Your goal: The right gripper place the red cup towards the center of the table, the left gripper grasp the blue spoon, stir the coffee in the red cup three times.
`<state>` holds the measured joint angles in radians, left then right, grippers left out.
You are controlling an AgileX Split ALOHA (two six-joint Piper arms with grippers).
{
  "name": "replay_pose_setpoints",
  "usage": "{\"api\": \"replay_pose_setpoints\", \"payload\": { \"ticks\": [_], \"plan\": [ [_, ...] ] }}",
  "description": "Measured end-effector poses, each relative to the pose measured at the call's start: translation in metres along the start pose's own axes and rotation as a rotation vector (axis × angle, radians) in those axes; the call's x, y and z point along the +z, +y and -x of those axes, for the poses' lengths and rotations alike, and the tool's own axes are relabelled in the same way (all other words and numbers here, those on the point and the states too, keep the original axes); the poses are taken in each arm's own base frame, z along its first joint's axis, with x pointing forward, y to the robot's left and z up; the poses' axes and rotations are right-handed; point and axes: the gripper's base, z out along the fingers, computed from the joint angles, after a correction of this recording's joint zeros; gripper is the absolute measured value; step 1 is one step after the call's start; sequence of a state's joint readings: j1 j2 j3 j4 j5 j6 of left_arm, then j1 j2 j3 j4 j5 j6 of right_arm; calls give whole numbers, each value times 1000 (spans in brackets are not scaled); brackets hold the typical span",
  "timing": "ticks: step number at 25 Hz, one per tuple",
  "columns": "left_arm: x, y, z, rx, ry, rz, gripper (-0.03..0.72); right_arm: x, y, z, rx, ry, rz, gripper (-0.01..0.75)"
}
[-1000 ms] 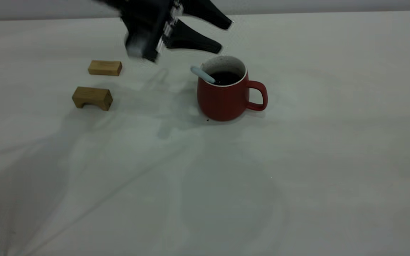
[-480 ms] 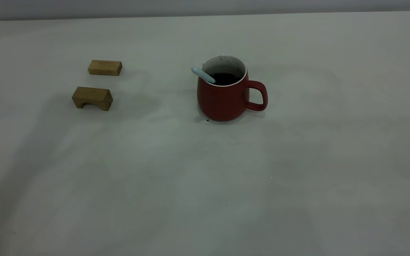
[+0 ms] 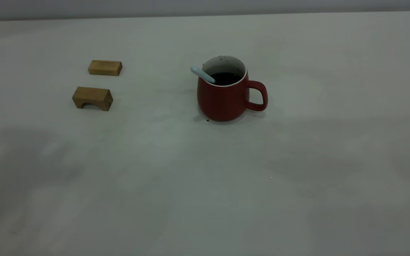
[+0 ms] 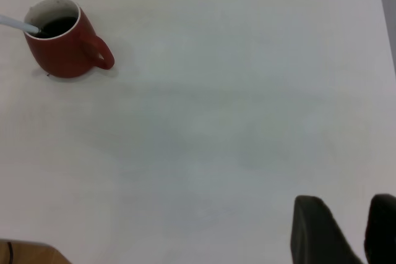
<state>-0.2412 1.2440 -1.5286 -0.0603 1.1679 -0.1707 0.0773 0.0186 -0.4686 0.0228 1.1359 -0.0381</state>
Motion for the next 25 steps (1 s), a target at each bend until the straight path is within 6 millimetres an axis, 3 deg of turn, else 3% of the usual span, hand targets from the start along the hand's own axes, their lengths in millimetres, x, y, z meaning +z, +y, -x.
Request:
{"api": "replay_pose_setpoints", "payload": {
  "ticks": [4, 10, 14, 18, 25],
  "plan": [
    [-11, 17, -61, 49, 29, 67, 451, 0, 0, 0, 0, 0, 0, 237],
    [-8, 53, -165, 5, 61, 180, 451, 0, 0, 0, 0, 0, 0, 237],
    [-3, 59, -224, -28, -2, 224, 451, 0, 0, 0, 0, 0, 0, 237],
    [11, 60, -258, -19, -111, 224, 451, 0, 0, 0, 0, 0, 0, 237],
    [7, 59, -282, -6, -210, 222, 451, 0, 0, 0, 0, 0, 0, 237]
  ]
}}
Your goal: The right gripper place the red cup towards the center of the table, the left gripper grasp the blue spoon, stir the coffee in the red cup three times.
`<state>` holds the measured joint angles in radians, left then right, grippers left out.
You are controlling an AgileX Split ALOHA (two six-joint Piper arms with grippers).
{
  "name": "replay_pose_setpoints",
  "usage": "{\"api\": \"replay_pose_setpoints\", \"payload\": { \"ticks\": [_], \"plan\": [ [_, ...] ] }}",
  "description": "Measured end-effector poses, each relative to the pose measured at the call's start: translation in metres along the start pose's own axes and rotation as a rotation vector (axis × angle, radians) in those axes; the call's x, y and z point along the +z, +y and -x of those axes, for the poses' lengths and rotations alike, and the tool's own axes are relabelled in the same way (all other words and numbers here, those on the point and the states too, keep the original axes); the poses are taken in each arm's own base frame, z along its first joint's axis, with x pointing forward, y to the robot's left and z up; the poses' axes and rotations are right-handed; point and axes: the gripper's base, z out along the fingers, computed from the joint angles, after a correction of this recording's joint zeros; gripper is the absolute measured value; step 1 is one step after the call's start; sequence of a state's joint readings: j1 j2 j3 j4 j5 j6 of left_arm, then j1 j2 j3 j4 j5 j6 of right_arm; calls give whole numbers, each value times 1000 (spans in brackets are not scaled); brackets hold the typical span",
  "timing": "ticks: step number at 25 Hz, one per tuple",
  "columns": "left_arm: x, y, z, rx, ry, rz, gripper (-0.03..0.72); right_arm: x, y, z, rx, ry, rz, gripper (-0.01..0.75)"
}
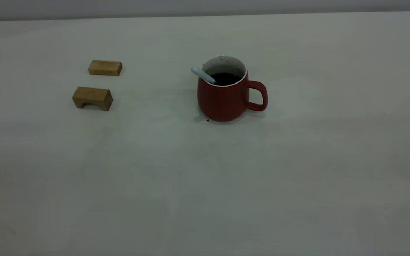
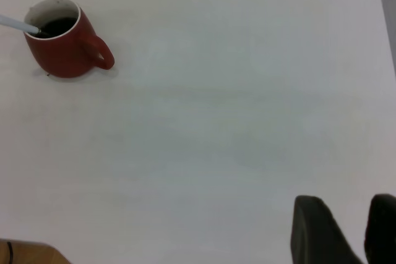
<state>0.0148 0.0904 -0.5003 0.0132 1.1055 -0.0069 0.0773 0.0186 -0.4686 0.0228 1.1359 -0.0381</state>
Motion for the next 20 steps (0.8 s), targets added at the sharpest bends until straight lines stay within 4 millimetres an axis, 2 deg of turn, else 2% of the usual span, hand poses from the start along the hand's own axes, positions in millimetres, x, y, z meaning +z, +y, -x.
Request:
{"api": "replay_pose_setpoints", "payload": {
  "ticks": [7, 20],
  "plan": [
    [-6, 2, -14, 25, -69, -19, 451, 0, 0, 0, 0, 0, 0, 237],
    [-7, 2, -15, 26, -73, -16, 451, 0, 0, 0, 0, 0, 0, 237]
  ]
}}
